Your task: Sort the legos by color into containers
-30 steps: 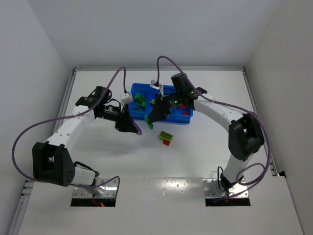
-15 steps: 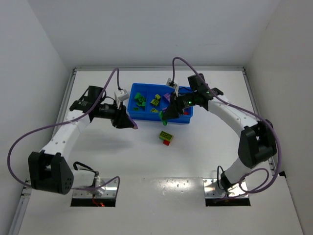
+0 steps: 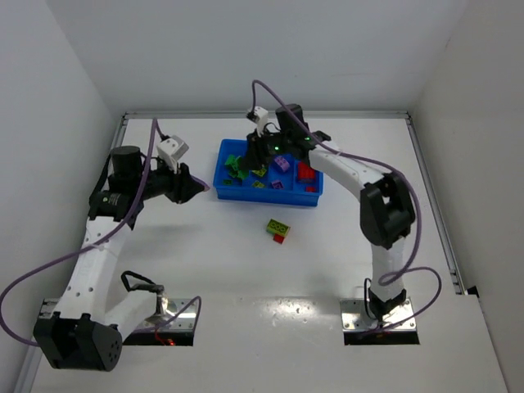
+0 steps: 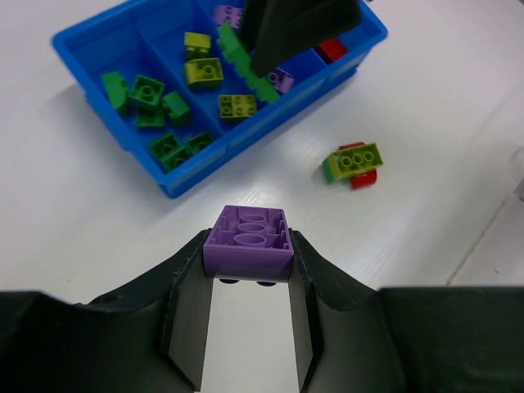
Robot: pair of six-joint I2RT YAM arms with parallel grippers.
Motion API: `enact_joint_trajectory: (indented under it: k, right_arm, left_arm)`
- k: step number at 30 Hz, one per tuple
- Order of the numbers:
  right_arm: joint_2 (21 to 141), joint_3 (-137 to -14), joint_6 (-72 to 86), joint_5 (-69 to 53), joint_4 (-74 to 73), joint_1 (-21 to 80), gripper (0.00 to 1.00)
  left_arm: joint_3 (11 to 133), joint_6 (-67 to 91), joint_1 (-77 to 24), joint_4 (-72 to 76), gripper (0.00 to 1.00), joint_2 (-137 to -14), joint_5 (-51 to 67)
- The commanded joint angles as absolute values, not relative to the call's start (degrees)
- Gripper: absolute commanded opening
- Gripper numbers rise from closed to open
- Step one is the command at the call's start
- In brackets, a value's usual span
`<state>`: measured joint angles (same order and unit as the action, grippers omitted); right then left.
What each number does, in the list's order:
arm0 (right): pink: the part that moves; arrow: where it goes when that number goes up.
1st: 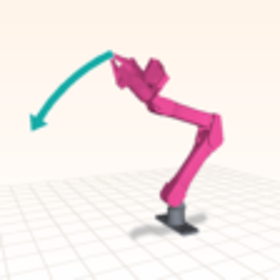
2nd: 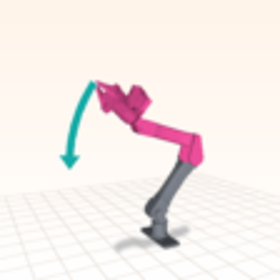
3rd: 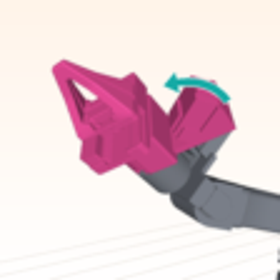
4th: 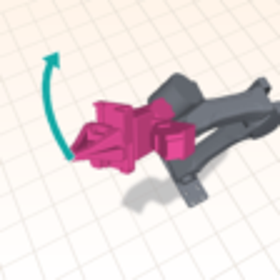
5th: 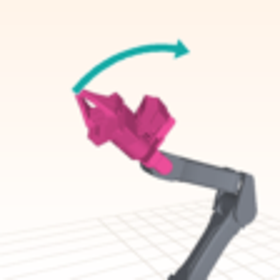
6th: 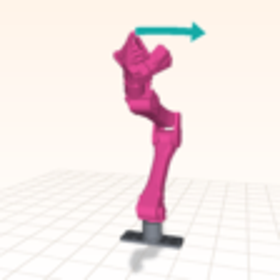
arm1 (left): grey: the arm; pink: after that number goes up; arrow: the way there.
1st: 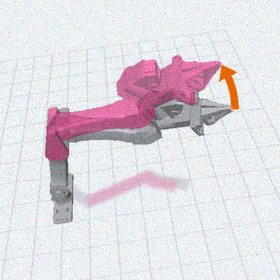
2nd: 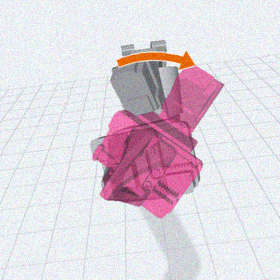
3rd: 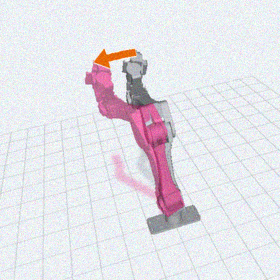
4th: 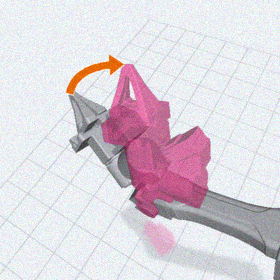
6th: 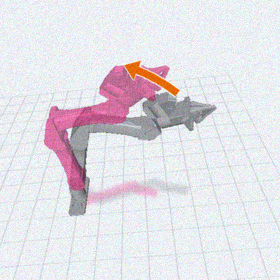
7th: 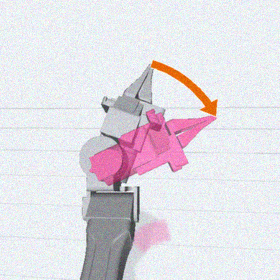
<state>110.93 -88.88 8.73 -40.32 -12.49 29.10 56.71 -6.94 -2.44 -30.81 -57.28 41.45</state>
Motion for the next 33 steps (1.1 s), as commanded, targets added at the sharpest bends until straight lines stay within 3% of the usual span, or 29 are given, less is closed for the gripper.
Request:
enact_joint_trajectory:
  k: [1,9,11,12,14,16,19,26,33]
  right_arm:
    - [118.7,-98.24,13.88,-35.0,-8.96,31.28,0.07]
    - [130.59,-108.11,17.05,-26.21,-7.65,33.39,0.07]
    - [131.74,-108.81,17.05,-24.79,-7.65,33.4,0.12]
    - [132.27,-108.81,17.05,-24.79,-7.65,33.4,0.27]
    - [132.28,-108.28,17.05,-24.79,-6.95,33.4,0.43]
    - [132.28,-107.58,17.05,-24.79,-6.94,33.93,0.54]
    - [130.87,-107.05,17.05,-25.48,-6.94,33.93,0.61]
    - [113.85,-103.28,18.64,-28.75,-12.21,30.86,0.63]
    - [92.31,-89.7,-2.79,-14.27,-31.01,24.35,0.67]
  left_arm:
    - [56.17,-5.36,-0.44,-30.93,0.02,-54.05,38.94]
    - [55.02,-6.42,3.25,-34.1,0.02,-51.06,38.14]
    - [54.49,-6.42,3.87,-34.1,0.02,-51.06,38.14]
    - [54.49,-6.94,4.39,-34.1,0.02,-51.06,38.67]
    - [54.49,-6.94,4.39,-34.1,0.02,-51.77,39.45]
    - [54.49,-6.42,4.39,-34.1,0.02,-53.17,40.34]
    - [54.49,-6.42,4.39,-32.88,0.02,-55.02,43.76]
    - [53.96,-0.03,-1.03,-22.62,0.02,-59.41,49.92]
    - [58.17,2.55,-14.84,-15.21,0.02,-73.46,36.59]
